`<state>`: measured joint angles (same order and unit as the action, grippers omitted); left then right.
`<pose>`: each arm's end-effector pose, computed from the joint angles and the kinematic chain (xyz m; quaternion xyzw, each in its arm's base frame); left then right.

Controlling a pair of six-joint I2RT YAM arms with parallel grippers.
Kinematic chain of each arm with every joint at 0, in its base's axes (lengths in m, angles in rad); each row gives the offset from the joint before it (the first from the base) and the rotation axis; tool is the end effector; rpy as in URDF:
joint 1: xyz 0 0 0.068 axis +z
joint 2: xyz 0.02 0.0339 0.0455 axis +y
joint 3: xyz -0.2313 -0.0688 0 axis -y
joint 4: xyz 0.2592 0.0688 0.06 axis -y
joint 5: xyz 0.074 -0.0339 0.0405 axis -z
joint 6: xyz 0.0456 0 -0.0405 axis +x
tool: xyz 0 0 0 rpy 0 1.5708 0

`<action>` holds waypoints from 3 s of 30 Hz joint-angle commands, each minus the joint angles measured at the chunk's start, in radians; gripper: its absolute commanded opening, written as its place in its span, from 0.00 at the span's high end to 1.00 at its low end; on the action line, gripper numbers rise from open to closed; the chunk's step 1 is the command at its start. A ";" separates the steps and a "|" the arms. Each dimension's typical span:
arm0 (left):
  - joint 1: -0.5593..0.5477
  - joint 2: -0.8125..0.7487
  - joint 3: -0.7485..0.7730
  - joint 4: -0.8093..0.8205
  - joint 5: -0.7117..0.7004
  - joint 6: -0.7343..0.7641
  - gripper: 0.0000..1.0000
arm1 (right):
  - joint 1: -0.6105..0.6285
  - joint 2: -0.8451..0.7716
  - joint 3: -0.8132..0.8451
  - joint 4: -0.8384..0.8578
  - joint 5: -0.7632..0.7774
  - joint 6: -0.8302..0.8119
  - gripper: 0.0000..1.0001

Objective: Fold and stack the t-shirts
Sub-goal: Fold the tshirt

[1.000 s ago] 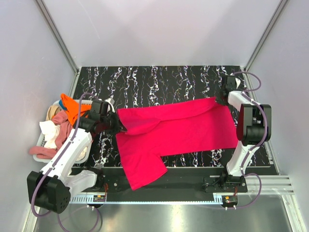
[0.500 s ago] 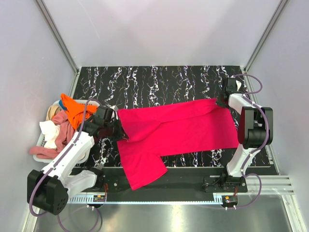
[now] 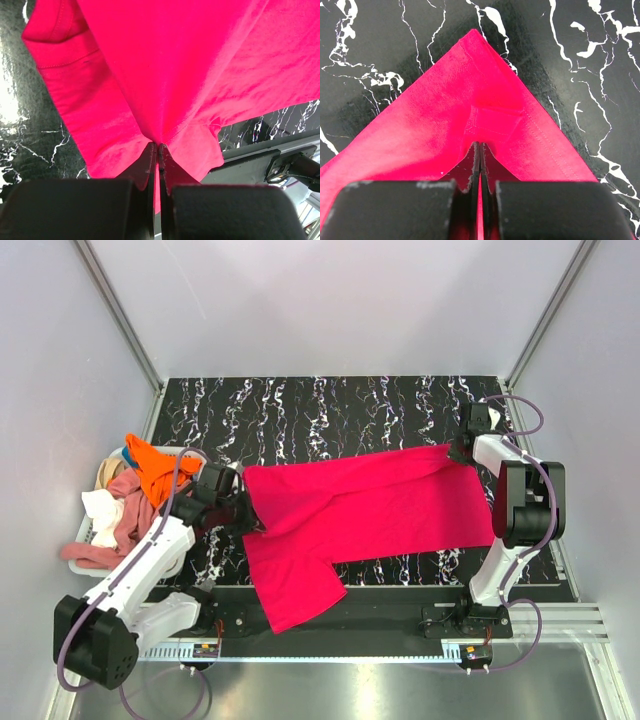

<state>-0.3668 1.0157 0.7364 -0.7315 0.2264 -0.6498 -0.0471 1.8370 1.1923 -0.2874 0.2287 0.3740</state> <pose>0.2080 -0.0909 0.1959 -0.1038 0.9498 -0.2285 0.1870 0.3937 -0.0289 0.1338 0.2322 0.9149 -0.0561 0.3254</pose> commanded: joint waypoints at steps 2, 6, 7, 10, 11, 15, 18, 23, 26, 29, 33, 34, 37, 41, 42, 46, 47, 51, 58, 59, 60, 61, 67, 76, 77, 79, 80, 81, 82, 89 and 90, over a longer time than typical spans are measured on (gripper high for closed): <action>-0.008 -0.034 0.032 -0.023 -0.013 -0.016 1.00 | -0.005 -0.059 0.003 -0.010 0.054 0.008 1.00; -0.023 -0.031 -0.006 -0.022 -0.010 -0.034 1.00 | -0.005 -0.064 -0.022 -0.022 0.061 0.020 0.99; -0.024 -0.032 -0.014 -0.020 -0.010 -0.037 1.00 | -0.005 -0.067 -0.033 -0.027 0.067 0.028 0.98; -0.034 -0.032 -0.034 -0.017 -0.006 -0.044 1.00 | -0.004 -0.079 -0.042 -0.045 0.110 0.042 0.87; -0.035 -0.031 -0.035 -0.017 -0.001 -0.044 0.97 | -0.004 -0.082 -0.039 -0.067 0.121 0.043 0.81; -0.037 -0.016 -0.020 -0.019 0.022 -0.037 0.78 | -0.005 -0.097 -0.007 -0.142 0.144 0.077 0.67; -0.038 -0.002 0.009 -0.016 0.048 -0.030 0.72 | -0.005 -0.127 0.016 -0.167 0.120 0.091 0.67; -0.037 0.070 0.134 -0.017 0.012 0.007 0.69 | -0.005 -0.117 0.053 -0.165 0.032 0.106 0.69; -0.037 0.170 0.223 -0.016 -0.032 0.036 0.68 | -0.005 -0.087 0.090 -0.150 -0.020 0.109 0.68; -0.034 0.294 0.326 -0.014 -0.059 0.064 0.67 | -0.005 -0.035 0.125 -0.121 -0.061 0.100 0.67; -0.017 0.472 0.441 -0.019 -0.101 0.088 0.67 | -0.010 0.025 0.148 -0.137 -0.028 0.098 0.67; -0.011 0.494 0.472 -0.020 -0.096 0.088 0.67 | -0.017 0.039 0.144 -0.166 -0.014 0.105 0.67; 0.017 0.546 0.501 -0.020 -0.102 0.084 0.65 | -0.060 0.032 0.090 -0.200 0.023 0.123 0.67; 0.070 0.601 0.527 -0.020 -0.108 0.098 0.63 | -0.097 -0.022 0.027 -0.208 0.115 0.115 0.67; 0.081 0.633 0.535 -0.017 -0.101 0.098 0.63 | -0.099 -0.034 0.021 -0.214 0.124 0.124 0.68; 0.106 0.731 0.610 -0.011 -0.108 0.096 0.63 | -0.099 -0.114 0.015 -0.226 0.123 0.160 0.68; 0.106 0.751 0.624 -0.011 -0.116 0.093 0.63 | -0.097 -0.122 0.019 -0.225 0.097 0.166 0.69; 0.106 0.857 0.670 0.001 -0.153 0.078 0.64 | -0.097 -0.119 0.039 -0.136 -0.047 0.155 0.68; 0.108 0.977 0.731 0.009 -0.206 0.067 0.65 | -0.097 0.050 0.150 -0.130 -0.159 0.135 0.67; 0.108 1.000 0.742 0.007 -0.213 0.067 0.65 | -0.097 0.071 0.179 -0.130 -0.160 0.132 0.67; 0.108 1.012 0.761 0.009 -0.222 0.067 0.65 | -0.097 0.118 0.196 -0.128 -0.157 0.131 0.68; 0.108 1.026 0.773 0.009 -0.222 0.067 0.65 | -0.097 0.142 0.216 -0.128 -0.146 0.126 0.69; 0.101 1.141 0.906 0.014 -0.246 0.078 0.65 | -0.114 0.315 0.435 -0.174 -0.085 0.112 0.71; 0.098 1.168 1.204 -0.026 -0.156 0.179 0.63 | -0.123 0.423 0.706 -0.282 -0.054 0.043 0.66; 0.101 1.141 1.209 -0.032 -0.122 0.185 0.61 | -0.123 0.391 0.714 -0.303 -0.072 0.045 0.65; 0.106 1.048 1.171 -0.043 -0.102 0.196 0.58 | -0.116 0.316 0.713 -0.323 -0.167 0.092 0.64; 0.108 1.014 1.149 -0.045 -0.101 0.197 0.57 | -0.102 0.283 0.696 -0.329 -0.193 0.111 0.62; 0.112 0.982 1.121 -0.046 -0.098 0.200 0.55 | -0.083 0.248 0.672 -0.329 -0.210 0.127 0.60; 0.117 0.921 1.092 -0.048 -0.093 0.202 0.55 | -0.035 0.213 0.615 -0.331 -0.215 0.164 0.58; 0.206 0.819 0.800 -0.046 -0.039 0.190 0.94 | 0.234 -0.092 0.235 -0.147 -0.330 0.382 0.47; 0.221 0.825 0.785 -0.037 -0.042 0.190 0.98 | 0.259 -0.117 0.189 -0.110 -0.354 0.448 0.46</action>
<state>-0.1909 1.8095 1.5993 -0.7650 0.1444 -0.4667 0.1246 1.8107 1.5051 -0.5064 -0.0250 0.6483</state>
